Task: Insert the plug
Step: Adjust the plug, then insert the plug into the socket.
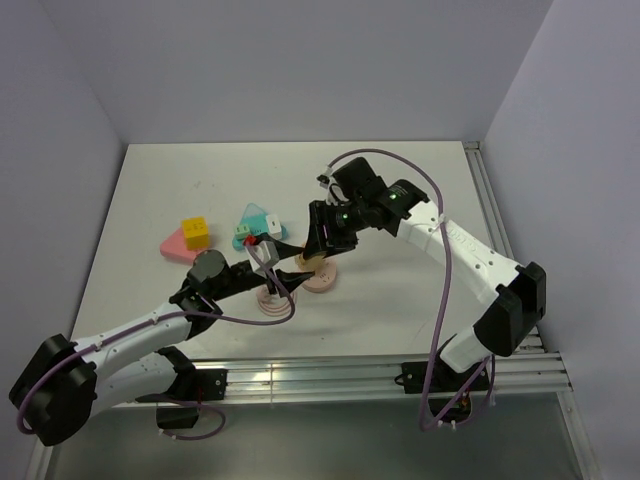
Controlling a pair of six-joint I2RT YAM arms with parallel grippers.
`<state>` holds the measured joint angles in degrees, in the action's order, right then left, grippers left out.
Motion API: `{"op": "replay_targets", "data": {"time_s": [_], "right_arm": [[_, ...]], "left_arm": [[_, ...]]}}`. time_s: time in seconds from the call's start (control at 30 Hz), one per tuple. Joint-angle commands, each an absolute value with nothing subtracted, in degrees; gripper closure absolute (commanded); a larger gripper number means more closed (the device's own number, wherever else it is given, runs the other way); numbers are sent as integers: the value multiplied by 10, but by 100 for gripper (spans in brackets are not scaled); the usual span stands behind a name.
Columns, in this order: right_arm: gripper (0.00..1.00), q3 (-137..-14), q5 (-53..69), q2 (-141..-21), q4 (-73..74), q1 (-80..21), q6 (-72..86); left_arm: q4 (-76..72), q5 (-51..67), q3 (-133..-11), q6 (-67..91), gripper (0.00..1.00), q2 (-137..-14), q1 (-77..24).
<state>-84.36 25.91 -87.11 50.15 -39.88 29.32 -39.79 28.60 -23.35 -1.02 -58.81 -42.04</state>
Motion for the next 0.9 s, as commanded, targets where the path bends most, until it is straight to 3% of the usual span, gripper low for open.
{"op": "replay_targets", "data": {"time_s": [0.0, 0.17, 0.27, 0.47, 0.87], "right_arm": [[89, -843, 235, -837, 477, -384, 294], [90, -833, 215, -824, 475, -369, 296], [90, -827, 203, -812, 476, -357, 294], [91, -810, 196, -794, 479, -333, 287], [92, -756, 149, -764, 486, -291, 261]], "left_arm": [[-432, 298, -228, -13, 36, -570, -422], [-436, 296, -224, -9, 34, -568, -422], [-431, 287, -224, -5, 22, -565, -422], [-419, 273, -228, 17, 12, -562, -422], [-398, 221, -243, 74, 6, -560, -415]]}}
